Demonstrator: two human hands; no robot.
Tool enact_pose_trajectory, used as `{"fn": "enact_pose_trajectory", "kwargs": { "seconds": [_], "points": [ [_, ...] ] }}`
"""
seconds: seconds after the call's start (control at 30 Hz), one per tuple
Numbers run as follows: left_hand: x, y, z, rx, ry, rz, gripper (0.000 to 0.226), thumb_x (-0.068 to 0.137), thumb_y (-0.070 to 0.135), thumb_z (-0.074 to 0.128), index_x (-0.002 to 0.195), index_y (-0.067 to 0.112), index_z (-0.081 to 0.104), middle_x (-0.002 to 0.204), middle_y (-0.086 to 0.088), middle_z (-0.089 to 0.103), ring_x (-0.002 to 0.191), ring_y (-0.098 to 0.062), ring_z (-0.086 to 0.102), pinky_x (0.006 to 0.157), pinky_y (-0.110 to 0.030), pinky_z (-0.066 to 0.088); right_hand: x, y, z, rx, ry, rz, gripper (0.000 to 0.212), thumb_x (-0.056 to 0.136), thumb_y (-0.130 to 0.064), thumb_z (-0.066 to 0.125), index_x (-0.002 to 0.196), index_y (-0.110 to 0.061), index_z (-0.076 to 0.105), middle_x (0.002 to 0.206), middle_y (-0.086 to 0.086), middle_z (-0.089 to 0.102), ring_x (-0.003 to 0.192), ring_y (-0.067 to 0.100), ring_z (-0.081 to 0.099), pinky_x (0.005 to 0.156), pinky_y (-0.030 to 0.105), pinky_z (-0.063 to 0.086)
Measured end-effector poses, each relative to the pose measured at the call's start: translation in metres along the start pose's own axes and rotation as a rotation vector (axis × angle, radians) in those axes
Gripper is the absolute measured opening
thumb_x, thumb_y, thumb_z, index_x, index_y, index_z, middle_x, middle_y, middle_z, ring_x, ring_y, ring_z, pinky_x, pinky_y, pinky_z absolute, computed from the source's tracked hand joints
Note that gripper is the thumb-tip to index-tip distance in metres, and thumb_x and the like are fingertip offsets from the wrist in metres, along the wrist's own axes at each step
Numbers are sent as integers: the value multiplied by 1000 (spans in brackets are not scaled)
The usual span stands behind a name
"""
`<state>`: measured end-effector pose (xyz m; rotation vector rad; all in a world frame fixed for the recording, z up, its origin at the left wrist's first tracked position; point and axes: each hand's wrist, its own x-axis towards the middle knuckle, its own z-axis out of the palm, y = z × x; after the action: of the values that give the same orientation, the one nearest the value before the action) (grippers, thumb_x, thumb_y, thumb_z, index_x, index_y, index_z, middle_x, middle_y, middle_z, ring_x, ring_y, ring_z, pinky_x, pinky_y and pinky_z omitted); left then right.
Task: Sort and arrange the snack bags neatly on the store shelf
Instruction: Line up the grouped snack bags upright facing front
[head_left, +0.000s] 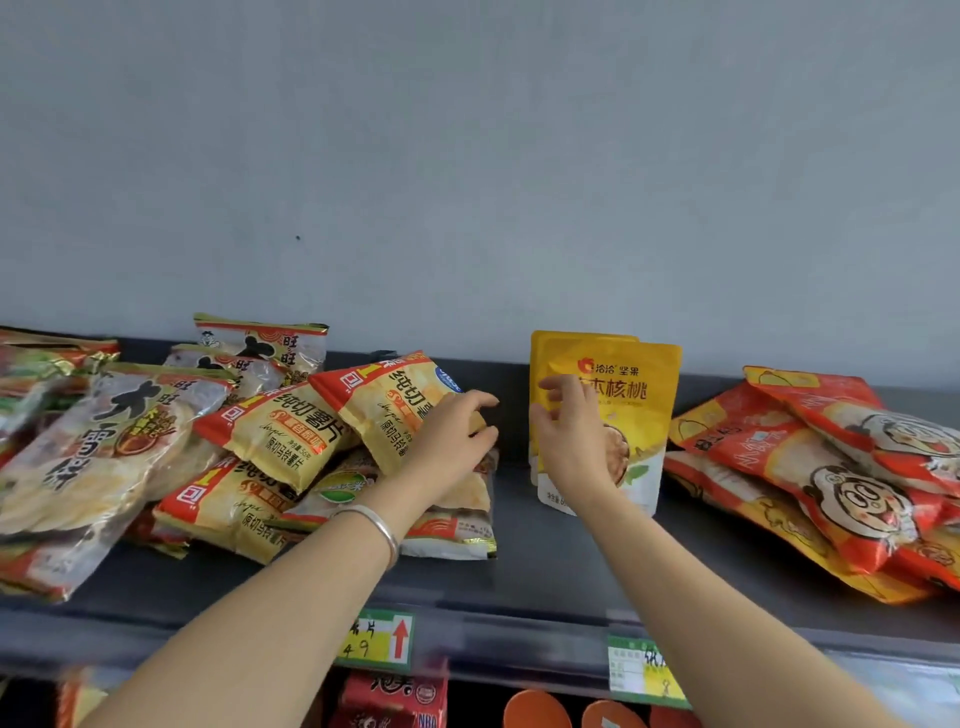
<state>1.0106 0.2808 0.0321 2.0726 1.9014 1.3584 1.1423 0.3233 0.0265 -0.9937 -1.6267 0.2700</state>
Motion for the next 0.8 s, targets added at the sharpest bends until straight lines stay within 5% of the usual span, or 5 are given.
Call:
{"fn": "enact_pose_trajectory", "kwargs": {
  "seconds": [0.2, 0.37, 0.5, 0.63, 0.8],
  "points": [
    [1, -45, -63, 334, 179, -16, 40, 91, 26, 56, 131, 25, 51, 139, 1, 46, 130, -19, 39, 104, -34, 34, 4, -21, 66, 146, -460, 371, 54, 94, -31, 57, 142, -16, 37, 132, 9, 52, 112, 23, 58, 86, 36, 54],
    [13, -84, -92, 385, 166, -72, 46, 89, 35, 57, 133, 27, 47, 136, 1, 49, 126, -19, 43, 100, -38, 39, 19, -10, 93, 151, -402, 595, 50, 91, -35, 59, 134, -11, 46, 113, 8, 62, 98, 23, 63, 70, 32, 53],
    [29, -100, -101, 375, 129, -55, 51, 91, 41, 52, 139, 27, 40, 141, 1, 45, 129, -19, 42, 102, -39, 39, 26, -5, 102, 153, -358, 712, 50, 87, -33, 65, 125, -4, 50, 109, 13, 63, 95, 26, 64, 68, 33, 53],
    [46, -101, -104, 388, -11, -86, 61, 90, 56, 45, 144, 29, 32, 145, 2, 43, 134, -23, 39, 106, -45, 34, 31, -18, 106, 141, -269, 736, 48, 94, -41, 52, 126, -5, 52, 107, 10, 63, 95, 25, 62, 76, 36, 53],
    [55, -103, -101, 347, -114, -95, 63, 88, 60, 45, 141, 27, 37, 138, 3, 51, 127, -22, 47, 104, -47, 37, 22, -49, 104, 315, -336, 745, 51, 94, -40, 56, 134, -12, 41, 93, 2, 60, 73, 11, 56, 54, 26, 40]
  ]
}}
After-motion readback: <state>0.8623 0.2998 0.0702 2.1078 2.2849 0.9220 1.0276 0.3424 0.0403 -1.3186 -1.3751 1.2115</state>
